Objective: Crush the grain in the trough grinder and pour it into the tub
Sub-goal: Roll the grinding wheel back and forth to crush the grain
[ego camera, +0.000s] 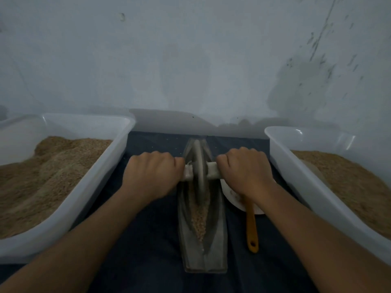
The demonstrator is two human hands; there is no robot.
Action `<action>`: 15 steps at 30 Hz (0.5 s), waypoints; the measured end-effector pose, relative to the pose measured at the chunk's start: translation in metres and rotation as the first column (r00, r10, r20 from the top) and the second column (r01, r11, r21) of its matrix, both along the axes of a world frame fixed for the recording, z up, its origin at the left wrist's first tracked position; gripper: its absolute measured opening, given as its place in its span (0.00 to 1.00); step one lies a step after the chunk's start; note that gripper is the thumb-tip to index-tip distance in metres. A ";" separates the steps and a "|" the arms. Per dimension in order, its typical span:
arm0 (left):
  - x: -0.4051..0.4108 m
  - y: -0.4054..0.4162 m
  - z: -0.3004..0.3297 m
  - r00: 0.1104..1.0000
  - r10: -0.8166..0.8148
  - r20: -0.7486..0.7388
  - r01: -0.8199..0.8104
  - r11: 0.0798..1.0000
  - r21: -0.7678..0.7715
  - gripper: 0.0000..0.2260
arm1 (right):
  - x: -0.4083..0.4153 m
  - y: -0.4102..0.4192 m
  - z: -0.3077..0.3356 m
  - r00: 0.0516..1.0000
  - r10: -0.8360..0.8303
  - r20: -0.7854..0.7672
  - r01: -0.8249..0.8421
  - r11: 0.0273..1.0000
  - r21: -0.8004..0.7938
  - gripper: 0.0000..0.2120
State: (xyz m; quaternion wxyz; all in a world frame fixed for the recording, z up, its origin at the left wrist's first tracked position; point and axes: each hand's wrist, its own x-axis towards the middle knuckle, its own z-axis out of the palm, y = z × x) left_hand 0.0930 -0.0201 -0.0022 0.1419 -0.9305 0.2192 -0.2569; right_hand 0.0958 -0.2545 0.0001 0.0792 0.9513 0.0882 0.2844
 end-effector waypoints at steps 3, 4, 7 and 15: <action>0.023 -0.009 0.009 0.994 0.064 -0.087 -0.061 0.997 0.038 0.03 | -0.004 0.000 -0.001 0.996 -0.006 -0.090 -0.001 0.997 -0.076 0.07; 0.023 -0.012 0.011 0.993 0.067 -0.093 -0.065 0.998 0.025 0.02 | -0.007 0.001 -0.001 0.995 -0.031 -0.092 0.027 0.999 -0.045 0.08; -0.007 -0.008 0.007 1.000 0.014 0.014 -0.014 1.000 -0.007 0.03 | -0.021 0.005 -0.006 0.997 -0.074 -0.026 0.075 0.997 0.017 0.21; -0.063 0.005 -0.009 0.978 -0.061 0.200 0.136 0.912 -0.388 0.15 | -0.082 0.004 -0.016 0.940 0.161 0.301 -0.231 0.949 0.213 0.15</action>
